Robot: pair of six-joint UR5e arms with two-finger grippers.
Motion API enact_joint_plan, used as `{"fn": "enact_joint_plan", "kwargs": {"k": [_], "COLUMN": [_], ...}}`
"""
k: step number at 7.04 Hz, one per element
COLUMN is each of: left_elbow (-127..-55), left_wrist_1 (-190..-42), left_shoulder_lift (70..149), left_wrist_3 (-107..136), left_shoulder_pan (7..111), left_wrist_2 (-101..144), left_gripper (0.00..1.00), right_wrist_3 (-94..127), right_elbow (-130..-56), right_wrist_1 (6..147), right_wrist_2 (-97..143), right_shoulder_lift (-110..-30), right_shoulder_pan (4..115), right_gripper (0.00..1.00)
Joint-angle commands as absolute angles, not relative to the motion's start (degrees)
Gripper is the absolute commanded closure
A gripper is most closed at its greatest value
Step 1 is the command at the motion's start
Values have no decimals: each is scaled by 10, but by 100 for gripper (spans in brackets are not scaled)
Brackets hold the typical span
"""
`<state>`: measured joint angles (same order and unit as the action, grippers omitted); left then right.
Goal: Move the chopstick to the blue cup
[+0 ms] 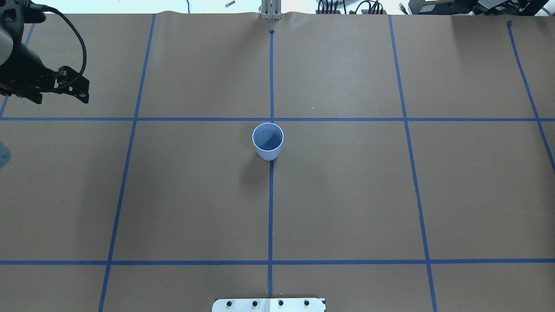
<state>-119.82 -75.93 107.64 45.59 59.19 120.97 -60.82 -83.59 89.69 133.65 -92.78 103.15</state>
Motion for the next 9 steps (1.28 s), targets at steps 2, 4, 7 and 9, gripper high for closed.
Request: {"fn": "enact_joint_plan", "kwargs": {"k": [2, 4, 7, 9], "left_elbow": [-1198, -1198, -1198, -1197], "left_wrist_1": [-759, -759, -759, -759], "left_shoulder_lift": [1076, 1071, 1071, 1071], "left_wrist_3": [454, 454, 454, 454], "left_shoulder_pan": [593, 593, 593, 593], "left_wrist_2": [1209, 1210, 1209, 1210], "left_gripper": [2, 2, 2, 2], "right_wrist_3": [-604, -596, -595, -584], "right_elbow": [-795, -802, -802, -802], "right_wrist_1": [852, 853, 853, 854], "right_wrist_2": [1339, 1342, 1343, 1351], "right_shoulder_lift": [-927, -918, -915, -915], "right_shoulder_pan": [1031, 1031, 1030, 1028], "right_gripper": [33, 33, 48, 56]}}
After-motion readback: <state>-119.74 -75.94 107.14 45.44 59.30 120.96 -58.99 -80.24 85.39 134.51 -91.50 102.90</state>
